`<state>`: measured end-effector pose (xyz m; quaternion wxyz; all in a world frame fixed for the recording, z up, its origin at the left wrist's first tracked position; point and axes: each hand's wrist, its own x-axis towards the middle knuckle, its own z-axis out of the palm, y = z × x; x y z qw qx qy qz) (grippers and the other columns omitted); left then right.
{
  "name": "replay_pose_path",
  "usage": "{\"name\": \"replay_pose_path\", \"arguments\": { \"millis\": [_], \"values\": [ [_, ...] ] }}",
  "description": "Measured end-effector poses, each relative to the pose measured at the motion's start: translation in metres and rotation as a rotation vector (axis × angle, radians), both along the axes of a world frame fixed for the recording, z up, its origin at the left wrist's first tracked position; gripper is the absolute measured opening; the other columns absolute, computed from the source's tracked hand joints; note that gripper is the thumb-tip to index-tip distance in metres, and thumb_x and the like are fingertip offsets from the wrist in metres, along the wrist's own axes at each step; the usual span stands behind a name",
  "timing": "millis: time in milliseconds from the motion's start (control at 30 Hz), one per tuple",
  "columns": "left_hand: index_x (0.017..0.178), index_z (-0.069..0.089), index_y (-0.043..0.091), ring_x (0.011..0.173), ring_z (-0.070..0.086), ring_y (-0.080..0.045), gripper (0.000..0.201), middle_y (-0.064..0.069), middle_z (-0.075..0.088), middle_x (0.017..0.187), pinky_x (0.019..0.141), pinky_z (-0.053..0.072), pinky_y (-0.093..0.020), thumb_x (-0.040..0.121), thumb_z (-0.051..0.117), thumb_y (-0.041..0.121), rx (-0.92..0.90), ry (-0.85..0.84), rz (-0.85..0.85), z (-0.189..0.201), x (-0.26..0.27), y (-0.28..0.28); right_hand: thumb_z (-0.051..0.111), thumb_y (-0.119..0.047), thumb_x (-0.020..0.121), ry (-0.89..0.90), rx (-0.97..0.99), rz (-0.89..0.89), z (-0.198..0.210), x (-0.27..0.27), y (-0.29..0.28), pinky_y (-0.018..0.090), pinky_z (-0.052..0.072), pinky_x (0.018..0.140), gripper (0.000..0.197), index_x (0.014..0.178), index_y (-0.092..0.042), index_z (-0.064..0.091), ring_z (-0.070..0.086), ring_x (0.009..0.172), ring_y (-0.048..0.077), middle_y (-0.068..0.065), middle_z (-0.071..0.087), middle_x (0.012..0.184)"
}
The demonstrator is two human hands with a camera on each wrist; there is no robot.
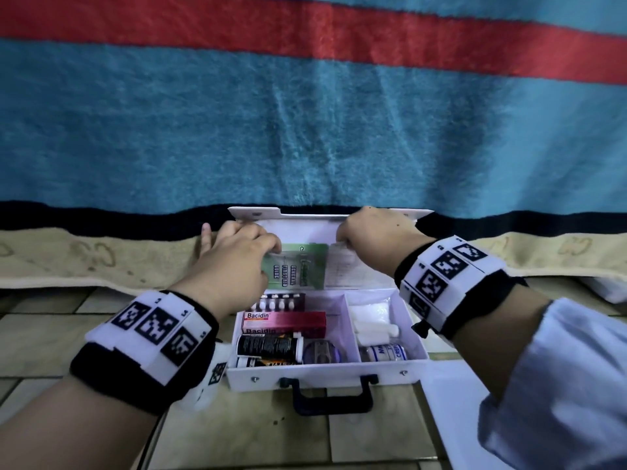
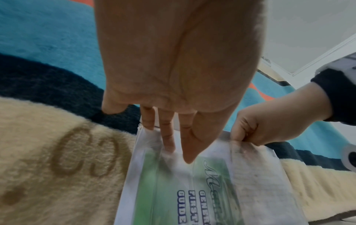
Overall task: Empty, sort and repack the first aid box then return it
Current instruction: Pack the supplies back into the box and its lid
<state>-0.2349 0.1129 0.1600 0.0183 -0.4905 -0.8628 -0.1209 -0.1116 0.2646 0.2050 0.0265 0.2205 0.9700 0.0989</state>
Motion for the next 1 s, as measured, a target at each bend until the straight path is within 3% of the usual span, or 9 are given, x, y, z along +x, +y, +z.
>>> {"name": "replay_pose_path", "arguments": {
  "millis": [200,267,400,500,633,700,800,867,1000],
  "values": [
    [0.144,0.024,0.037,0.145,0.006,-0.015,0.067,0.009,0.025,0.152,0.114,-0.006,-0.055,0.087,0.055,0.018,-0.061,-0.049,-0.034,0.000,0.003,-0.008,0.063,-0.013,0.084,0.184,-0.156,-0.021,0.011,0.015,0.022,0.029,0.046,0.078,0.022,0.106,-0.018,0.066,0.061,0.099,0.026,0.006,0.068,0.104],
    [0.147,0.015,0.039,0.146,0.009,-0.016,0.075,0.007,0.022,0.155,0.115,-0.006,-0.053,0.087,0.056,0.019,0.057,-0.086,-0.036,0.001,0.009,-0.013,0.062,-0.012,0.086,0.292,-0.168,-0.026,0.018,0.031,0.027,0.029,0.048,0.083,0.023,0.106,-0.020,0.068,0.061,0.099,0.022,0.003,0.068,0.106],
    [0.137,0.041,0.027,0.135,0.032,-0.015,0.053,0.007,0.040,0.143,0.118,0.014,-0.038,0.088,0.058,0.021,0.319,-0.068,-0.127,-0.002,0.045,-0.012,0.067,-0.019,0.084,0.452,-0.282,-0.070,0.031,0.098,0.025,0.010,0.041,0.066,0.013,0.093,-0.027,0.072,0.060,0.076,0.003,-0.006,0.070,0.086],
    [0.116,0.056,0.023,0.115,0.048,-0.017,0.029,0.006,0.049,0.123,0.102,0.034,-0.029,0.088,0.059,0.026,0.163,-0.163,-0.224,-0.016,0.074,-0.002,0.071,-0.021,0.080,0.462,-0.387,-0.184,0.032,0.162,0.030,0.006,0.042,0.065,0.010,0.084,-0.030,0.071,0.060,0.072,-0.005,-0.015,0.069,0.073],
    [0.114,0.057,0.028,0.108,0.050,-0.020,0.029,0.003,0.049,0.114,0.097,0.040,-0.035,0.085,0.059,0.033,-0.073,-0.107,-0.307,-0.037,0.108,0.016,0.074,-0.022,0.077,0.359,-0.343,-0.459,0.009,0.248,0.055,0.022,0.046,0.068,0.024,0.073,-0.043,0.064,0.061,0.067,0.002,-0.018,0.067,0.067],
    [0.106,0.059,0.029,0.105,0.052,-0.019,0.022,0.004,0.051,0.108,0.090,0.044,-0.034,0.084,0.060,0.028,-0.099,-0.102,-0.350,-0.042,0.120,0.020,0.073,-0.022,0.079,0.222,-0.304,-0.556,-0.014,0.280,0.064,0.013,0.044,0.067,0.028,0.070,-0.044,0.059,0.061,0.070,0.008,-0.012,0.069,0.077],
    [0.096,0.058,0.028,0.098,0.057,-0.019,0.014,0.007,0.054,0.103,0.081,0.049,-0.035,0.084,0.059,0.022,-0.159,-0.070,-0.352,-0.049,0.130,0.025,0.069,-0.025,0.082,0.060,-0.333,-0.668,-0.054,0.309,0.062,0.014,0.038,0.065,0.024,0.074,-0.042,0.054,0.059,0.079,0.011,-0.004,0.071,0.090],
    [0.091,0.059,0.027,0.094,0.058,-0.019,0.012,0.007,0.055,0.099,0.073,0.049,-0.032,0.082,0.058,0.018,-0.196,-0.006,-0.330,-0.051,0.133,0.029,0.069,-0.026,0.082,0.052,-0.363,-0.736,-0.076,0.315,0.055,0.021,0.036,0.071,0.013,0.086,-0.036,0.061,0.058,0.083,0.014,-0.002,0.069,0.094],
    [0.087,0.062,0.029,0.091,0.061,-0.017,0.016,0.007,0.062,0.094,0.070,0.048,-0.028,0.077,0.061,0.016,-0.202,0.017,-0.249,-0.052,0.135,0.033,0.067,-0.037,0.082,0.065,-0.384,-0.827,-0.112,0.312,0.050,0.028,0.042,0.079,0.041,0.119,-0.021,0.057,0.059,0.100,0.023,0.009,0.064,0.115]
  ]
}}
